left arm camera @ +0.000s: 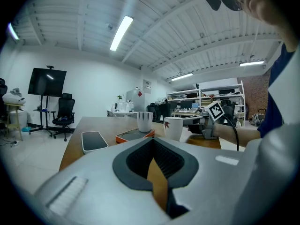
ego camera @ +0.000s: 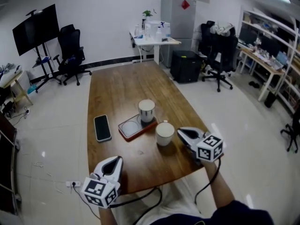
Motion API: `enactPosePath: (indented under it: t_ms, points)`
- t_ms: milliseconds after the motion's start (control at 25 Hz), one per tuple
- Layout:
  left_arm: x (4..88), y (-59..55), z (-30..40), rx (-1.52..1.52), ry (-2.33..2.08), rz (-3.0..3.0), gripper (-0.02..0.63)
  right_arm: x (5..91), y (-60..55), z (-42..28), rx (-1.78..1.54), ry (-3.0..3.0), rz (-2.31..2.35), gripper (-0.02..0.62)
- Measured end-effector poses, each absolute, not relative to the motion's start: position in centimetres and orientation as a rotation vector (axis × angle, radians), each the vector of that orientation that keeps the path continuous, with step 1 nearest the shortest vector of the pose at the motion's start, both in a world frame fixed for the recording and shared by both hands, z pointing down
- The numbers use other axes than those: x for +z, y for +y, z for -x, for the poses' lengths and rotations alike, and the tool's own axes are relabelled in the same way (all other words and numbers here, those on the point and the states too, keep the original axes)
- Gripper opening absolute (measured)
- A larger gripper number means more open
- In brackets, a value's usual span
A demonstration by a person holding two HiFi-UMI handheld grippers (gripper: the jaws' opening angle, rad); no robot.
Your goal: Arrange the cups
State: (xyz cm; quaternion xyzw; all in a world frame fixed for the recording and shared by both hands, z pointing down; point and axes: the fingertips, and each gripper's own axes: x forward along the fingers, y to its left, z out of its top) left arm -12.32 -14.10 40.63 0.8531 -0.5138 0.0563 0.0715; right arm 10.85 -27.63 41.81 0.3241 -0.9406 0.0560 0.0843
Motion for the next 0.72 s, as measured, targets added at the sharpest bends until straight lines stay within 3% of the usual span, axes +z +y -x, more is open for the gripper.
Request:
enactPosePath:
  t_ms: [360,720]
  points:
    - [40.8,-15.2,6.4,0.189,-1.329,-2.684,0.002,41.0,-27.1,-10.2,0.179,-2.808,-0.987,0.001]
    - [40.4,-15.1,5.8,0.191,-1.293,-2.709,0.002,40.9,-27.1,-10.2,0.18,-2.81,-0.989,0.001]
